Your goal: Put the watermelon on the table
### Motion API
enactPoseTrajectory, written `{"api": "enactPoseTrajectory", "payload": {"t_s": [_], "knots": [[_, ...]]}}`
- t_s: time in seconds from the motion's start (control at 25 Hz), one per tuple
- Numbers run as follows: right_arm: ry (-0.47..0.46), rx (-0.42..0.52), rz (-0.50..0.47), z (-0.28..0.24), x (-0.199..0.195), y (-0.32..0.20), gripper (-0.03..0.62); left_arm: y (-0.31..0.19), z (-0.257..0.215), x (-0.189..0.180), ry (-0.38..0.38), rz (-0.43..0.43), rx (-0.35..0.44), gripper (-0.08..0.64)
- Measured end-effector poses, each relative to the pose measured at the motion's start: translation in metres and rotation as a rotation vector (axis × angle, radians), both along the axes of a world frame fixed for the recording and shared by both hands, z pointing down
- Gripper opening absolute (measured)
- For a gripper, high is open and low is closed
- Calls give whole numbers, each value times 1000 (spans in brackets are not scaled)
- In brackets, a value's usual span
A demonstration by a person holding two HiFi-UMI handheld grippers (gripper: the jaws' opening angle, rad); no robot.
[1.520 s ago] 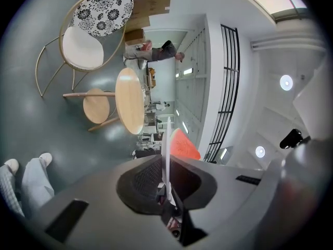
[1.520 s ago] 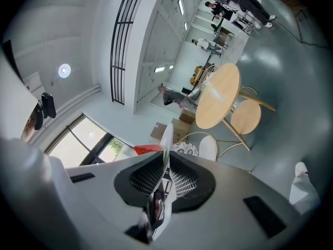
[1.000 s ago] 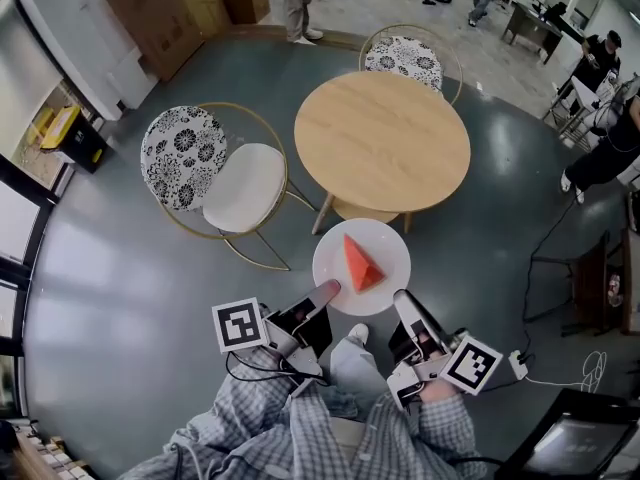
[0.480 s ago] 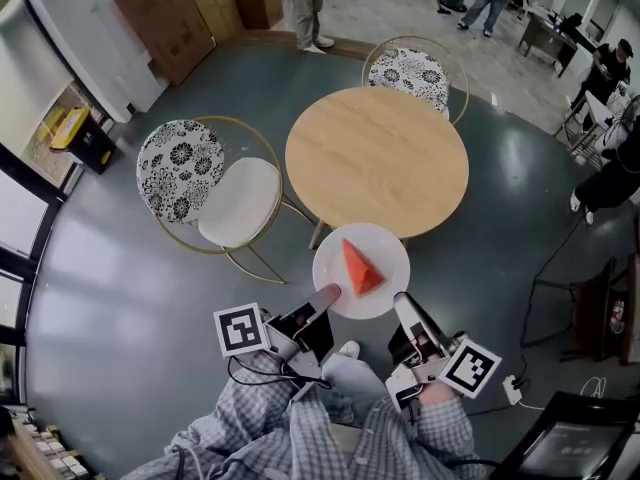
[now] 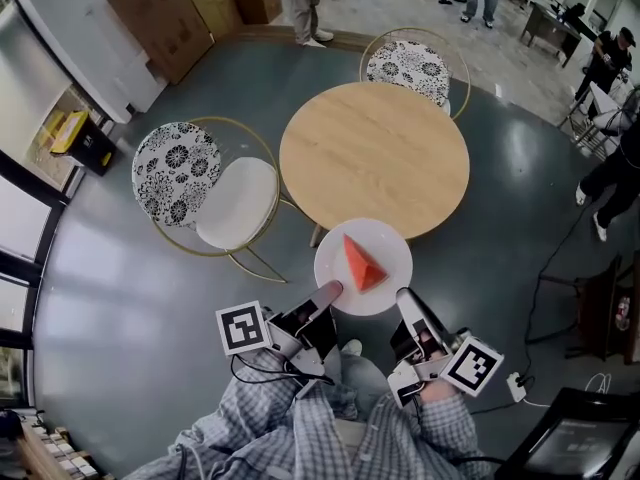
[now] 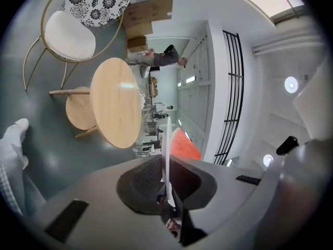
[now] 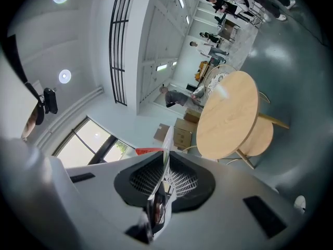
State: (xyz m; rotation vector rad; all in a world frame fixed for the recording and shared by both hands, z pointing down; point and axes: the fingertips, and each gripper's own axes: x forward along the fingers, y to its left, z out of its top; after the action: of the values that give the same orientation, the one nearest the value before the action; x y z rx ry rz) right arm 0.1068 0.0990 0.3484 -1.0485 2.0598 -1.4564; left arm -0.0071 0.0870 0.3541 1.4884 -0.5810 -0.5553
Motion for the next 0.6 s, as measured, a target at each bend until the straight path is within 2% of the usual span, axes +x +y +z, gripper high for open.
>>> {"api": "enactPoseTrajectory", "payload": {"t_s": [0.6], "knots": [[38,-40,59,17,-4,-95,43,-103,15,-1,1,73,-6,25]]}}
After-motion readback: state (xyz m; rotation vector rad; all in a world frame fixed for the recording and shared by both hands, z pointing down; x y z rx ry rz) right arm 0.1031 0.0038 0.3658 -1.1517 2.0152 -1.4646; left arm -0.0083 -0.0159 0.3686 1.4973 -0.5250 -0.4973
